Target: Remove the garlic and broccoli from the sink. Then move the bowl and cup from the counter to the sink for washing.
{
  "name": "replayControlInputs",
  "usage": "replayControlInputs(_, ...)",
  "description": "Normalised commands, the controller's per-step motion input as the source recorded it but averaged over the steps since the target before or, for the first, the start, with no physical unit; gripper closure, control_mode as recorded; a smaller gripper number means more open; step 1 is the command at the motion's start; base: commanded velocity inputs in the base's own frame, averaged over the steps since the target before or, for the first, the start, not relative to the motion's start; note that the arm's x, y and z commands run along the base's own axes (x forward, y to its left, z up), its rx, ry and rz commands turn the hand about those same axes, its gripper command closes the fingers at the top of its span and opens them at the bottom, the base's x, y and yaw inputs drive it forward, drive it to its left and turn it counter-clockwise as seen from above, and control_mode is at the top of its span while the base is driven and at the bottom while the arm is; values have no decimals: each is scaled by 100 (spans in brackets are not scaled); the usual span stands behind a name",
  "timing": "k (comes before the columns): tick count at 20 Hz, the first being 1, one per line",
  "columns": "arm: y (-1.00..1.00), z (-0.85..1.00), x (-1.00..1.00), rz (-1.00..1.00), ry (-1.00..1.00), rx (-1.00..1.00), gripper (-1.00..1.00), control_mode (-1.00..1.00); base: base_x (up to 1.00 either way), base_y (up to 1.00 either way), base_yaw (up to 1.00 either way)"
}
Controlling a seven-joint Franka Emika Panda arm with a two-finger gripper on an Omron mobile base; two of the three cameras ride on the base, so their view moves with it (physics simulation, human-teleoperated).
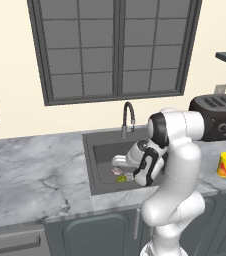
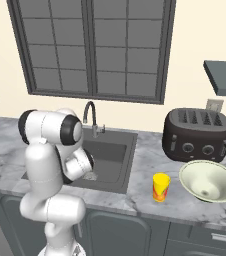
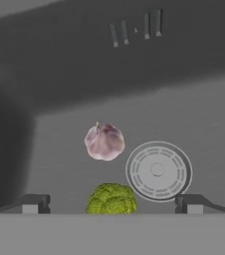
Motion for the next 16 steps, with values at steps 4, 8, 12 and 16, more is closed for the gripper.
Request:
replayControlInputs(4,0,0,11,0,10,0,-100,-100,0,0,0)
replayControlInputs(8,0,0,12,1,5,0,-100,-100,0,0,0)
replayControlInputs(12,0,0,15,4,0,0,-100,-100,0,0,0)
replayControlInputs(16,0,0,14,5,1,0,-100,-100,0,0,0)
